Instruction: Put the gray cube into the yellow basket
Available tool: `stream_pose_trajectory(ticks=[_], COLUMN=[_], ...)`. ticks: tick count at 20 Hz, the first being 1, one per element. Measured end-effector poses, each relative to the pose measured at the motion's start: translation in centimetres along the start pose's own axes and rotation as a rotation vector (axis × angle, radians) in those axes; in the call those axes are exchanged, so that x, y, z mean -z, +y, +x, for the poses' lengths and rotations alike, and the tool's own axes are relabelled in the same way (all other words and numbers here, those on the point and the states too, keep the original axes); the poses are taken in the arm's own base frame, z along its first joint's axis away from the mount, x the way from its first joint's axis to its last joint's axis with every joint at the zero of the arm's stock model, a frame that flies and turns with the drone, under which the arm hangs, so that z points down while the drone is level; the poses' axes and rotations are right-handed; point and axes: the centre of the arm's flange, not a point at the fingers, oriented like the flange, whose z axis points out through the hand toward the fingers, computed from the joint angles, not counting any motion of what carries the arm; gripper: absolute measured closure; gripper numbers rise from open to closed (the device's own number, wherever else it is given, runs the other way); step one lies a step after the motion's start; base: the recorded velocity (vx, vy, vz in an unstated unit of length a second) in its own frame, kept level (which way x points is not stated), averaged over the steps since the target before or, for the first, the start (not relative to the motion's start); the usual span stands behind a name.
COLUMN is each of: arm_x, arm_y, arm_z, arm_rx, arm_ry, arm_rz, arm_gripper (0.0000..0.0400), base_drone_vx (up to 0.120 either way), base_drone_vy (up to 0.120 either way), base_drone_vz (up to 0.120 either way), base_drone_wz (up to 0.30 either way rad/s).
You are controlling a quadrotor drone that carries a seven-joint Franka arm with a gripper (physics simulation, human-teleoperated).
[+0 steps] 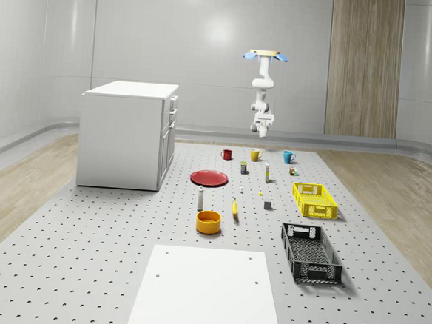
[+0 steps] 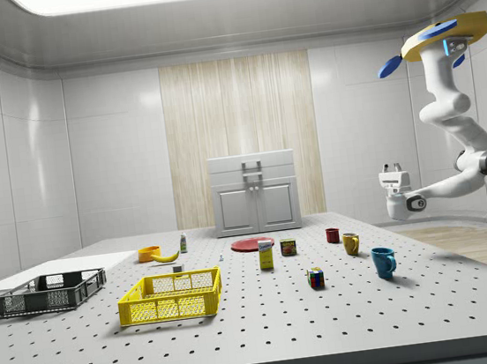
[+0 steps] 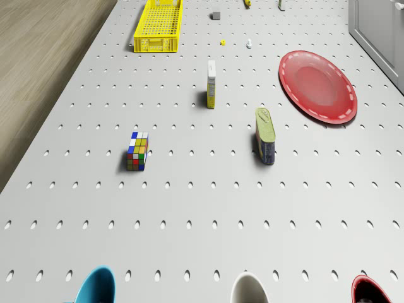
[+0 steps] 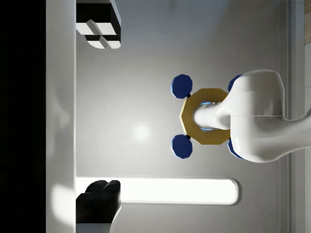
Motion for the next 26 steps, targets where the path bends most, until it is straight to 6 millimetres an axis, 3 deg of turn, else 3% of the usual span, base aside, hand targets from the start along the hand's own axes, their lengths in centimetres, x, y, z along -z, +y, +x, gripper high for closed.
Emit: stream_pose_trajectory(ticks=[26], arm_x=[0.00], arm_y=[-0.32], arm_z=[-0.60], arm_rx=[0.001], arm_ry=[0.060], arm_rz=[-0.032], arm_gripper=[0.0000], base_drone_vx=[0.120], base_drone_vy=[0.000], base_drone_vz=[0.000], base_drone_wz=[0.000])
